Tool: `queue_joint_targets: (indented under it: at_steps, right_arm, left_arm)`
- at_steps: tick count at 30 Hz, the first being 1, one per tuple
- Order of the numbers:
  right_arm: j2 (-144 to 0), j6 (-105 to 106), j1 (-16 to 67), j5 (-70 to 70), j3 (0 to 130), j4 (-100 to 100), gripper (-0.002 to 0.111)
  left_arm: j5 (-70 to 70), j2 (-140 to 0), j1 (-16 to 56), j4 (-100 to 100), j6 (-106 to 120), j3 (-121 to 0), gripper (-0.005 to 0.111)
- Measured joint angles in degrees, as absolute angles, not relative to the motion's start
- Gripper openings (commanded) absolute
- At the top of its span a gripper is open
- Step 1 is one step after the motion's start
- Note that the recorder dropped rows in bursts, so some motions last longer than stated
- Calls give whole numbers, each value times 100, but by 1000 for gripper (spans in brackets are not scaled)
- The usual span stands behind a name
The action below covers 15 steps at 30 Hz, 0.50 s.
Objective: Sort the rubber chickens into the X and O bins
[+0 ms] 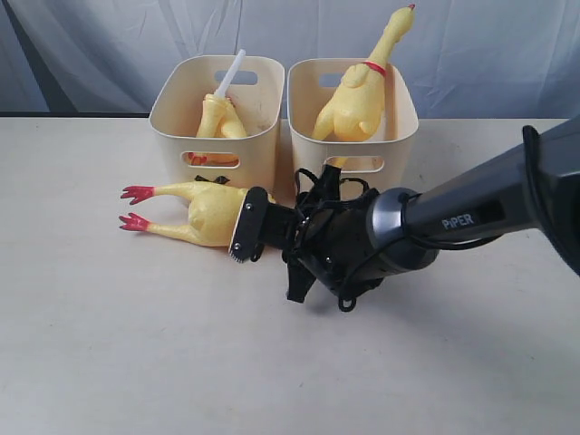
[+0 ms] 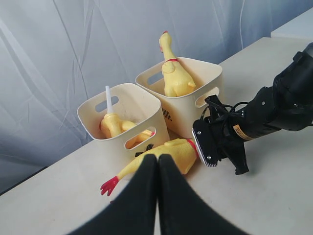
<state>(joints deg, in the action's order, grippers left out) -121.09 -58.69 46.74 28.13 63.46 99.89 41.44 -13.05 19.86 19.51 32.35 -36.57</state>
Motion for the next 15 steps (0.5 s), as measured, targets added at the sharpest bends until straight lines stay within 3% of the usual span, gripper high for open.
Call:
queue_joint_targets:
  at_steps: [15]
  right_arm:
    - [-12445, -5884, 4674, 3425, 6358, 10048, 46]
  left_arm:
    - [4144, -1305, 1986, 1951, 3235, -3657, 0]
